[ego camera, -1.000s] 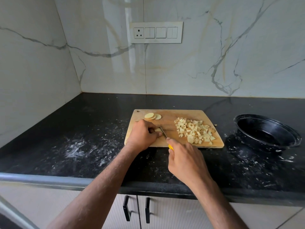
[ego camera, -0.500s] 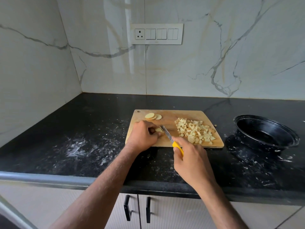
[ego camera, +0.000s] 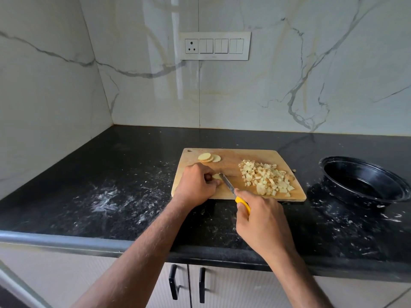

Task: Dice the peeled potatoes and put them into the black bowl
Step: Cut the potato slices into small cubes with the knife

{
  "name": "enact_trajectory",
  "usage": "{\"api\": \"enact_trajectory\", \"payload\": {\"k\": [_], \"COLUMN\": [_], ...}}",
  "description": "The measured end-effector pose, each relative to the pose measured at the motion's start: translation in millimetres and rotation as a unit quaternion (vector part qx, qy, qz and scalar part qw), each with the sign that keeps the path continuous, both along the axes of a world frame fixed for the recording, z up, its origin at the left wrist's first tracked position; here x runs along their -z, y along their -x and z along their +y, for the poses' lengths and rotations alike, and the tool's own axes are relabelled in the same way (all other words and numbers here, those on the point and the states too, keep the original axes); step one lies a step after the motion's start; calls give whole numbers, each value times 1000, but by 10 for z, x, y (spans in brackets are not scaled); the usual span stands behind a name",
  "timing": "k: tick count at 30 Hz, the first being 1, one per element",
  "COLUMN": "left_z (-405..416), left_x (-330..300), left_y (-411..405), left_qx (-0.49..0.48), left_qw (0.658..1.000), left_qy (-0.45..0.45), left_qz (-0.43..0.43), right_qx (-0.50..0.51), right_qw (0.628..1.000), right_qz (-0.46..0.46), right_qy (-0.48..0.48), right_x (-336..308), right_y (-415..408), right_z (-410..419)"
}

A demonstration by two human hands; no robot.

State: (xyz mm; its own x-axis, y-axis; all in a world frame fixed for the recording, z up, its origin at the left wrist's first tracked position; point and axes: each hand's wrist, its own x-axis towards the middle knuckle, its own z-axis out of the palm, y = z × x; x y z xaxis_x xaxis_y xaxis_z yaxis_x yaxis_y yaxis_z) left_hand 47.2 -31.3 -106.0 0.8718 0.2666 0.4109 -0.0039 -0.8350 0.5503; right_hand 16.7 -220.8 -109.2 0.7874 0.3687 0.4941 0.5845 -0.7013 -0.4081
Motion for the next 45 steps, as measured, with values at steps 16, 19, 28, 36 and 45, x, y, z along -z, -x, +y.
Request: {"api": "enact_trajectory", "payload": {"k": [16, 19, 28, 36, 45], "left_z": [-5, -2, -5, -21, 0], "left_x": [-4, 17, 7, -8, 59], "left_y": [7, -14, -22, -18, -53], "left_qx": [1, -2, -1, -6, -1], "left_qw": [1000, 1000, 1000, 1000, 999], "left_qy": [-12, -12, 9, 12, -23], "left_qz": [-14, -11, -17, -7, -25], "right_qx": [-10, -6, -19, -16, 19], "right_qw": [1000, 1000, 998, 997, 1000], "right_qz": [4, 5, 10, -2, 10], "right_qy": [-1, 7, 56, 75, 19], "right_x": [-3, 6, 15, -11, 31], "right_y": [16, 12, 12, -80, -107], "right_z": [4, 10, 79, 250, 174]}}
